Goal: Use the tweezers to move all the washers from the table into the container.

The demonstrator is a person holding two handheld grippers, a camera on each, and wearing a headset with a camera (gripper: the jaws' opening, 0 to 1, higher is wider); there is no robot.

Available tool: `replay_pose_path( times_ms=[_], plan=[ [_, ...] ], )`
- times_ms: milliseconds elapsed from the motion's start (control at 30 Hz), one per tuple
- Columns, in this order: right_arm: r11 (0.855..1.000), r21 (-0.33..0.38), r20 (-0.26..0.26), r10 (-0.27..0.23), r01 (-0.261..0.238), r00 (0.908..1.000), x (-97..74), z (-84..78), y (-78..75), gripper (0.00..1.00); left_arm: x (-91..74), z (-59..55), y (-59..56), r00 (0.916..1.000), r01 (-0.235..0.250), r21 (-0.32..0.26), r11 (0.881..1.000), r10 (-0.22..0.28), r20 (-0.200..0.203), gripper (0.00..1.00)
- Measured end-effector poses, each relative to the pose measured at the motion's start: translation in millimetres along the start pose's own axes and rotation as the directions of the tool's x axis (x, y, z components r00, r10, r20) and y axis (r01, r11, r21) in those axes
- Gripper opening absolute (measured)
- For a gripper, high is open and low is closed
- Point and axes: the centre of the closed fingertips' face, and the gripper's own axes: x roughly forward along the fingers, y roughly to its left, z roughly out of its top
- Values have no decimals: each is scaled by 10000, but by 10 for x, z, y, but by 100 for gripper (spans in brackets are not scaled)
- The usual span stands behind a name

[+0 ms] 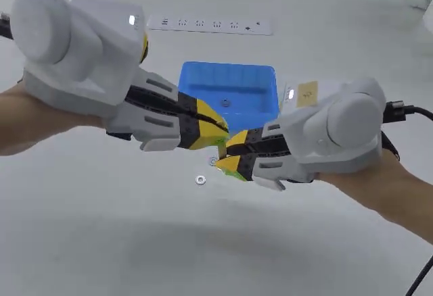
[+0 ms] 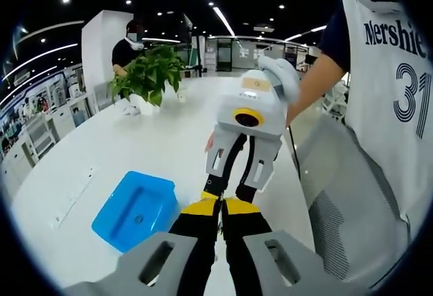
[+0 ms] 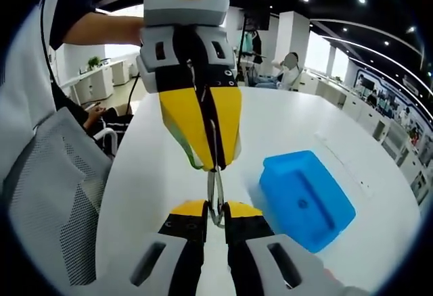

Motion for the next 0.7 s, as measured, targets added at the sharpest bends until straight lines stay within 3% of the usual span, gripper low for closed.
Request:
replay_pose_path(
  times_ms=[367, 700],
  plan=[
    [9971, -621, 116, -434, 440, 9990, -109, 272, -260, 11, -115, 265, 205, 10000, -26, 538, 9986, 26, -2, 6],
    [9931, -855, 337, -776, 802, 9964, -172, 428, -483, 11, -158, 387, 458, 10000, -52, 988, 9951, 48, 37, 6]
  ],
)
